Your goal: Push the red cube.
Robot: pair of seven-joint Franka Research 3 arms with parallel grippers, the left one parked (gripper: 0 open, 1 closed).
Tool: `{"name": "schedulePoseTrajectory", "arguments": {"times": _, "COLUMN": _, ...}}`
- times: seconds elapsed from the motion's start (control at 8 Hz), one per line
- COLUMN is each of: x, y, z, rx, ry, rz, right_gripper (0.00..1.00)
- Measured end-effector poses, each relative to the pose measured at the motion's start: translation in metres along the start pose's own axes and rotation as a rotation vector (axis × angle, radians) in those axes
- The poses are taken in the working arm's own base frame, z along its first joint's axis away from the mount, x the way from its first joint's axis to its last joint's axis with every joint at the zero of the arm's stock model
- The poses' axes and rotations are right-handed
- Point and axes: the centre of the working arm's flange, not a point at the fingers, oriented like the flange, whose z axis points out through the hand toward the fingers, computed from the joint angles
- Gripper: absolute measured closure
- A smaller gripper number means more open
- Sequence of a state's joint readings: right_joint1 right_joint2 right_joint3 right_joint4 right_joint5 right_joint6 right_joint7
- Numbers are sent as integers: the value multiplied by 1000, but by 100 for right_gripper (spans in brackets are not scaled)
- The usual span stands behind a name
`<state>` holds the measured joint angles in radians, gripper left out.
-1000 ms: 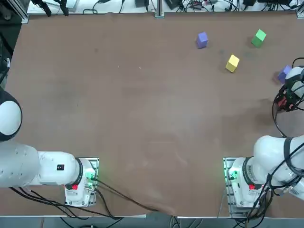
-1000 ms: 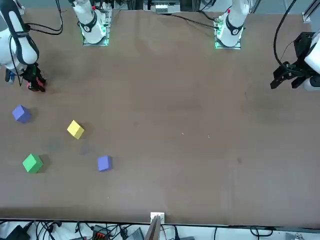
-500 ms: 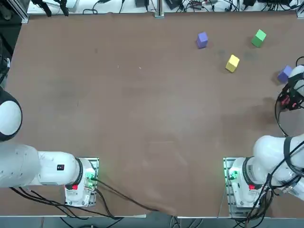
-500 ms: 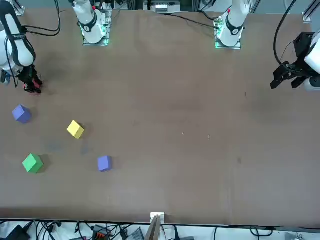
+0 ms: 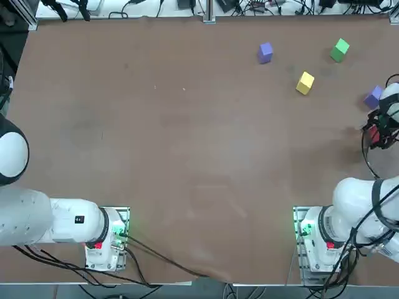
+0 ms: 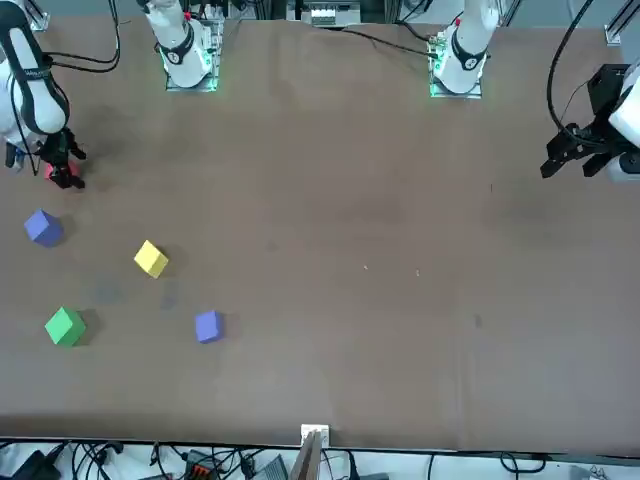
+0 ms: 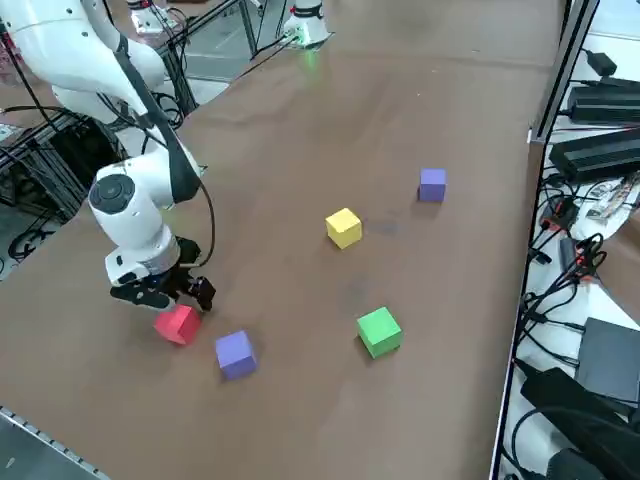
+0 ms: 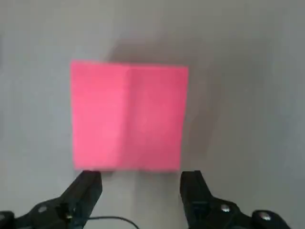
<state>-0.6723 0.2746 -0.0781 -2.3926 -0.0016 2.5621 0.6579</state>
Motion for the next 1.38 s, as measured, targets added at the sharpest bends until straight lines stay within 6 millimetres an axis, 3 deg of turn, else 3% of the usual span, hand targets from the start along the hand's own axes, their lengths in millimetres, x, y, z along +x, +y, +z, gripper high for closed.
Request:
{"name": "schedulePoseTrajectory", "arguments": {"times": 0.12, "x": -9, "y": -6, "z": -17, "rx": -26, "ry": -36, "rz": -29, "right_gripper": 0}}
{"name": "schedulePoseTrajectory", "arguments": {"times": 0.38, "x": -43, "y": -30, "z": -68, "rx": -51, "ry": -62, "rz": -121, "right_gripper": 0}}
{"name": "schedulePoseTrajectory", "arguments": {"times": 0.75, "x": -111, "y": -94, "z": -168, "rx": -72, "ry": -57, "rz": -341, "right_gripper": 0}}
{"name": "schedulePoseTrajectory", "arguments": {"times": 1.0, "x": -148, "y": -131, "z": -229, "rx": -78, "ry": -50, "rz": -575, "right_gripper": 0}}
{"name": "schedulePoseTrajectory", "arguments": {"times": 1.38, "x": -186, "y": -166, "z": -289, "rx": -46, "ry": -8, "rz": -996, "right_gripper": 0}}
